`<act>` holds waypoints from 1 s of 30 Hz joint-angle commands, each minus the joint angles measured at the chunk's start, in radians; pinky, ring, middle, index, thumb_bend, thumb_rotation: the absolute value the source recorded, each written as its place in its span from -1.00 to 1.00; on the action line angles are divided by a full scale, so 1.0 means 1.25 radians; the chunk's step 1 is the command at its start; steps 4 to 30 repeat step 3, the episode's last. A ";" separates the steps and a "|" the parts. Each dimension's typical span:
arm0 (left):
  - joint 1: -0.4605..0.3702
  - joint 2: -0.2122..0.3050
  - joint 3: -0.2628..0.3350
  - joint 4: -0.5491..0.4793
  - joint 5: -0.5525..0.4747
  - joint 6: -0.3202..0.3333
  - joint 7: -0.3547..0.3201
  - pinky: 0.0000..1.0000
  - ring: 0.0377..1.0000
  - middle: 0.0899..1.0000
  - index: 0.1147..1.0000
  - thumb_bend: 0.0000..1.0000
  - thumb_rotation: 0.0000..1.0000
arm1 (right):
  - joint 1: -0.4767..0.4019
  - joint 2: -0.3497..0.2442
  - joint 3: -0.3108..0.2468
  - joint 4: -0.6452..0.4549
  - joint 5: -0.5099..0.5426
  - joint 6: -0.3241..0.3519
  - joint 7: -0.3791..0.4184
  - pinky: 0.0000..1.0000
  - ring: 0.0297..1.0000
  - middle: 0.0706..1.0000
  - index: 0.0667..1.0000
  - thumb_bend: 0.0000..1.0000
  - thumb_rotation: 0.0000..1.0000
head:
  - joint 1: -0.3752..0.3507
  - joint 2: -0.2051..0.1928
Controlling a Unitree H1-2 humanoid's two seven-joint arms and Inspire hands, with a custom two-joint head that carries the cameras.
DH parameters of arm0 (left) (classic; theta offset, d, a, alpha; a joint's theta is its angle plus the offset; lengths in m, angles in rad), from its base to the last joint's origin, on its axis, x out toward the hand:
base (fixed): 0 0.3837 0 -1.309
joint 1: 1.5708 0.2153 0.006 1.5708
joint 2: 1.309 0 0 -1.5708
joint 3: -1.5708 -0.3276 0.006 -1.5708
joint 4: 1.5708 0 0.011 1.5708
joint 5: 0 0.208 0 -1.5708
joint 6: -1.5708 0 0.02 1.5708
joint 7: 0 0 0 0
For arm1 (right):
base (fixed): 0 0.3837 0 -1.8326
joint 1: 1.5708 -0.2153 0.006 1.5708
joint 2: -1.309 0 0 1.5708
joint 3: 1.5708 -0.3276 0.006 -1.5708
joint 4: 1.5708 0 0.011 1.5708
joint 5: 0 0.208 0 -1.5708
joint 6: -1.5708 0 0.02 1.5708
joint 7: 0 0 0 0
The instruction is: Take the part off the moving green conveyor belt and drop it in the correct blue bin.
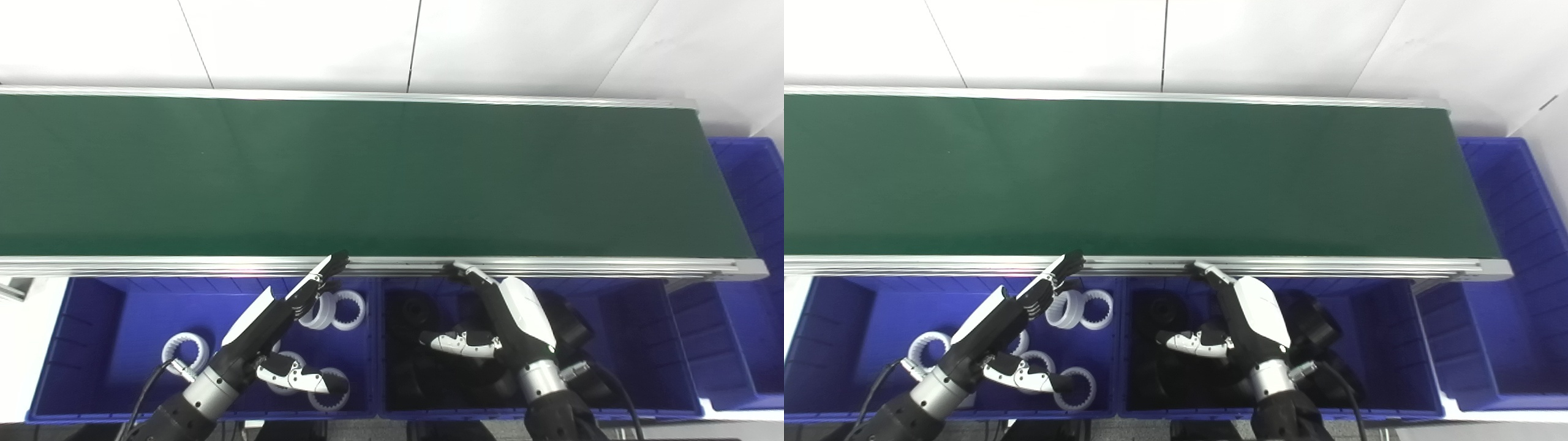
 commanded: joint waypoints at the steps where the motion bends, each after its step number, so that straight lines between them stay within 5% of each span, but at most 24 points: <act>1: 0.001 0.002 0.004 -0.021 -0.006 -0.011 0.000 0.89 1.00 1.00 1.00 0.85 -0.53 | 0.020 0.002 0.002 -0.043 0.030 -0.094 -0.045 0.69 0.84 0.91 0.90 0.62 -0.19 | 0.004 0.001; 30: 0.001 0.004 0.005 -0.023 -0.002 -0.013 -0.001 0.86 1.00 1.00 1.00 0.84 -0.51 | 0.030 0.003 0.004 -0.053 0.039 -0.120 -0.058 0.63 0.83 0.89 0.90 0.64 -0.10 | 0.005 0.002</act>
